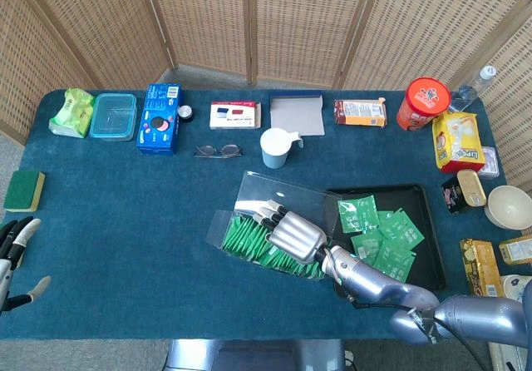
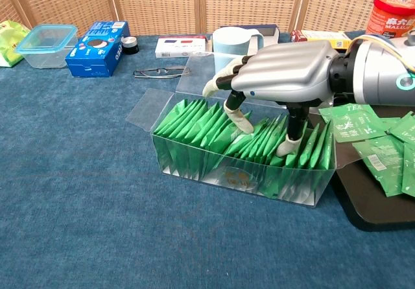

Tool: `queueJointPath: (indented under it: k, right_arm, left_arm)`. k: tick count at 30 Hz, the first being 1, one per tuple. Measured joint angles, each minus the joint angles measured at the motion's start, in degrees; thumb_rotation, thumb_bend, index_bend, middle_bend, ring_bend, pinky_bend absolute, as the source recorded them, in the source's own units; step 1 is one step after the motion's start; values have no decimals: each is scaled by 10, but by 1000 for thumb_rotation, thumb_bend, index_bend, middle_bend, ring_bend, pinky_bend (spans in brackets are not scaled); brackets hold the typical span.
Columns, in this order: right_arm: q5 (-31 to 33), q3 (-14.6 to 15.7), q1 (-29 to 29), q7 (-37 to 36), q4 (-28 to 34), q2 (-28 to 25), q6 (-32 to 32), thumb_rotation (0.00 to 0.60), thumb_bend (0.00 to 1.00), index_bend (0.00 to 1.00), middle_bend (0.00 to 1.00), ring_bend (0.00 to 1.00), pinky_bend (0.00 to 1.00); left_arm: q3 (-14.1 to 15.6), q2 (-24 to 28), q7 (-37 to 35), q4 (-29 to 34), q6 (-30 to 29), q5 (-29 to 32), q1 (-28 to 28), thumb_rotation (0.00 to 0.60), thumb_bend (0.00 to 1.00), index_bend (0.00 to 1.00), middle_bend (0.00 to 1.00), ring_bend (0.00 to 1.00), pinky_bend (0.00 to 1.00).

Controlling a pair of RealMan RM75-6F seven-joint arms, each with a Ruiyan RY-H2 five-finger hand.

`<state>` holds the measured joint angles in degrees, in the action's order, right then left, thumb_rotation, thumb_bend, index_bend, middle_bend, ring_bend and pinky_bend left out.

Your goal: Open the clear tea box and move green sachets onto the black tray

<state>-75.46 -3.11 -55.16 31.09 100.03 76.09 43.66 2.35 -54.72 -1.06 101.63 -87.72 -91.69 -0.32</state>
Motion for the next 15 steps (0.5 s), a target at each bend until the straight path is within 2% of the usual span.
queueJointPath:
  k: [15]
  right_arm:
    - [-1, -4, 3, 7, -3, 21, 19, 600, 115, 597, 105, 49, 15]
  left_arm:
    - [-2, 1, 1, 1, -3, -1, 0, 600, 223, 46, 56, 0, 229]
